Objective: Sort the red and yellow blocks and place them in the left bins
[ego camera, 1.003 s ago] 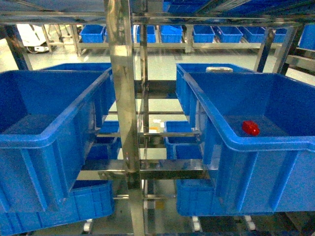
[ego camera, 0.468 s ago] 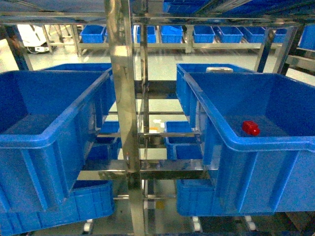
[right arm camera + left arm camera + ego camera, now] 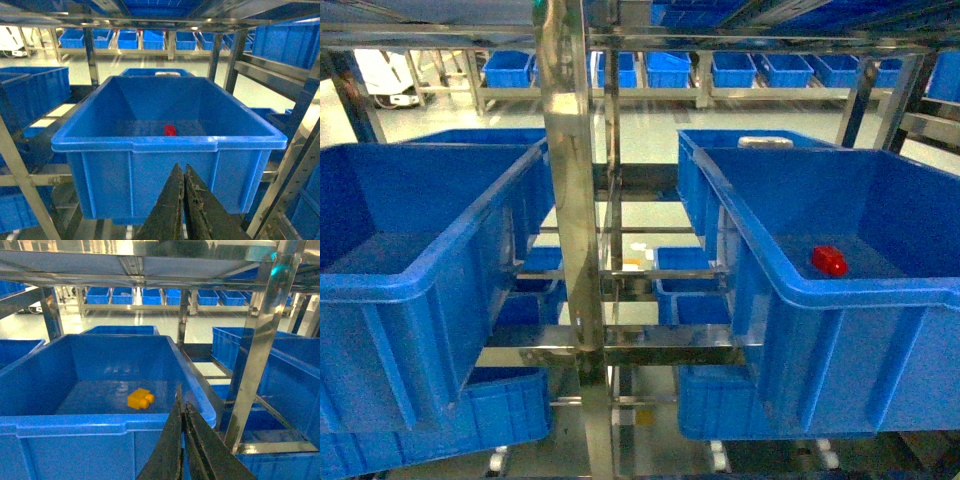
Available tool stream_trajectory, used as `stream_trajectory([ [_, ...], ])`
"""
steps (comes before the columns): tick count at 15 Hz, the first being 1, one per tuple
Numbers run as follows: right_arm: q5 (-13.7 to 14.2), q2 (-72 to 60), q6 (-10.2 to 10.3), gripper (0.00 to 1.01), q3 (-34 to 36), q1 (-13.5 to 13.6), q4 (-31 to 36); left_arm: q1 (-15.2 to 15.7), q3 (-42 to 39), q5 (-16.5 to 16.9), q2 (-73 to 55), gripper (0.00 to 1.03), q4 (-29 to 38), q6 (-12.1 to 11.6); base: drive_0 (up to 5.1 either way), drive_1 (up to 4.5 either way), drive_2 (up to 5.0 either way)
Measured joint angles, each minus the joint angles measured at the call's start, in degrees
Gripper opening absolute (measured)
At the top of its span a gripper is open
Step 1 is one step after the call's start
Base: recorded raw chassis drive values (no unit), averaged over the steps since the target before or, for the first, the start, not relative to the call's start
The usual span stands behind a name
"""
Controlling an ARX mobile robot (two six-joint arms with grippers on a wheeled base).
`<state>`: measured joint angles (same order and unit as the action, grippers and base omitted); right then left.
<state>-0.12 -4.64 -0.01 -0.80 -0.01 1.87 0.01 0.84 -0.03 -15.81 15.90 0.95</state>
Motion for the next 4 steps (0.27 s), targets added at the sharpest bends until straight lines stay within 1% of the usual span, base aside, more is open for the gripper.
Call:
stream_trajectory([
  [1,0.0,4.4,0.0,0.02,0.0,0.0,-2.1,0.0,0.0,0.0,2.4,0.02,-2.6,0.0,0.0,0.0,0.0],
  [2,0.1,4.3,0.0,0.02,0.0,0.0,-2.1,0.0,0.0,0.0,4.8,0.02,-5.1,0.0,0.0,0.0,0.0],
  [3,0.1,4.3,0.0,0.03,0.0,0.0,-2.1,0.0,0.1,-0.1,9.0,0.02,-10.2,0.0,0.0,0.0,0.0],
  [4,0.1,4.3,0.0,0.3,0.0,0.0,-2.1,0.0,0.3,-0.2,15.2,0.25,-15.3,-0.1,0.0,0.0,0.0],
])
